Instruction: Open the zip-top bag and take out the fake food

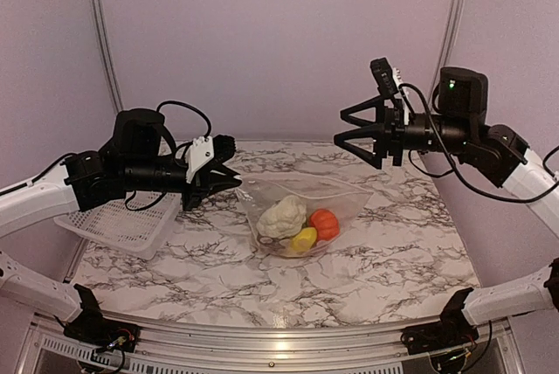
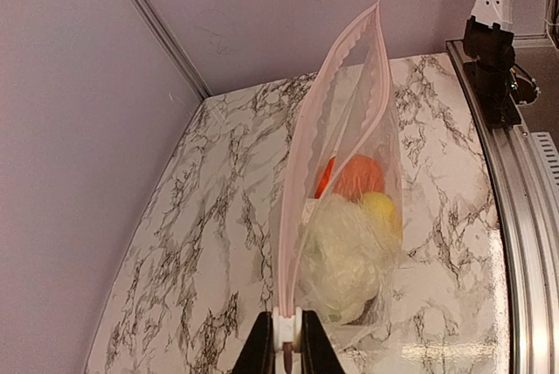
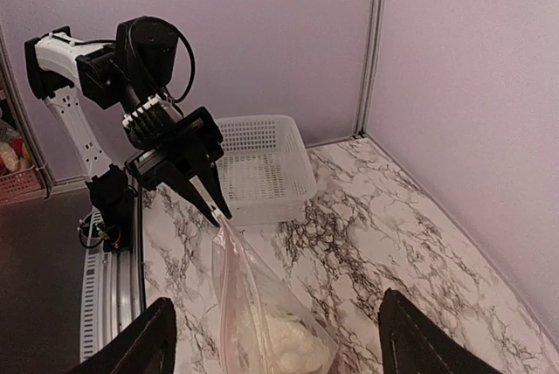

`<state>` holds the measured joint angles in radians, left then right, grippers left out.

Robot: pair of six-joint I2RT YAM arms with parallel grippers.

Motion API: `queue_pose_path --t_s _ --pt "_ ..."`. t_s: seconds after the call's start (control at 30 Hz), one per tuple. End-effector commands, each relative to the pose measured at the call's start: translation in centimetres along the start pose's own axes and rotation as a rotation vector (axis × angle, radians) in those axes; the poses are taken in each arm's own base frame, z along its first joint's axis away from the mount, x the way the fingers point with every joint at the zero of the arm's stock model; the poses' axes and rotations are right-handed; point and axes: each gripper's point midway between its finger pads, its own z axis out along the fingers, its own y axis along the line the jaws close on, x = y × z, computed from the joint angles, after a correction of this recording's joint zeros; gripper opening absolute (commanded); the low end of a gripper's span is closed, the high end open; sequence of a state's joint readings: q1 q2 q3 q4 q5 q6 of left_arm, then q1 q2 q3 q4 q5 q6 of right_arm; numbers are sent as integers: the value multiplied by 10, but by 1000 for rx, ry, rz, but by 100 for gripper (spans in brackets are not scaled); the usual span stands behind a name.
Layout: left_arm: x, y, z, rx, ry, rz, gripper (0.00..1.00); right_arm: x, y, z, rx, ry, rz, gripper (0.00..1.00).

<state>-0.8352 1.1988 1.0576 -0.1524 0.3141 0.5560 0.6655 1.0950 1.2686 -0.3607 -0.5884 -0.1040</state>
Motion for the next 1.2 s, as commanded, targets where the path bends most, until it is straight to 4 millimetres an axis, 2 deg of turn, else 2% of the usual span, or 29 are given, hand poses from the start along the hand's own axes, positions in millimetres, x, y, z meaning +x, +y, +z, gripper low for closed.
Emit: queue_pose_path --t_s 0.0,0.13,0.27,0.4,0.5,0.67,0.77,0.83,0.93,0.97,1.0,1.07,1.17 --pt "-2 -10 2 48 32 38 0 39 5 30 18 238 23 72" --pt "-8 -15 2 58 19 51 0 51 12 47 26 344 -11 60" --pt "-11 -18 3 64 10 58 0 59 21 59 21 417 -40 54" --pt "-12 -19 3 67 6 62 0 73 17 70 73 490 -66 46" --pt "-12 -21 2 69 7 62 0 78 14 74 96 517 -69 36" --pt "-11 -20 2 65 8 65 0 86 16 76 98 549 -79 36" --pt "-12 -19 3 61 6 65 0 94 13 76 122 574 -88 32" --pt "-11 -18 3 57 7 64 0 98 11 76 136 584 -91 26" --pt "-9 -16 5 43 16 58 0 96 7 77 161 573 -90 9" --pt "-9 -14 7 33 18 49 3 94 3 78 182 569 -91 2" --pt "-8 -11 8 18 23 38 7 93 -1 79 197 561 -83 0" --pt "-6 -5 10 -17 25 18 25 86 -15 78 236 537 -51 0" --pt "-6 9 8 -100 16 -23 56 72 -49 69 307 459 40 0"
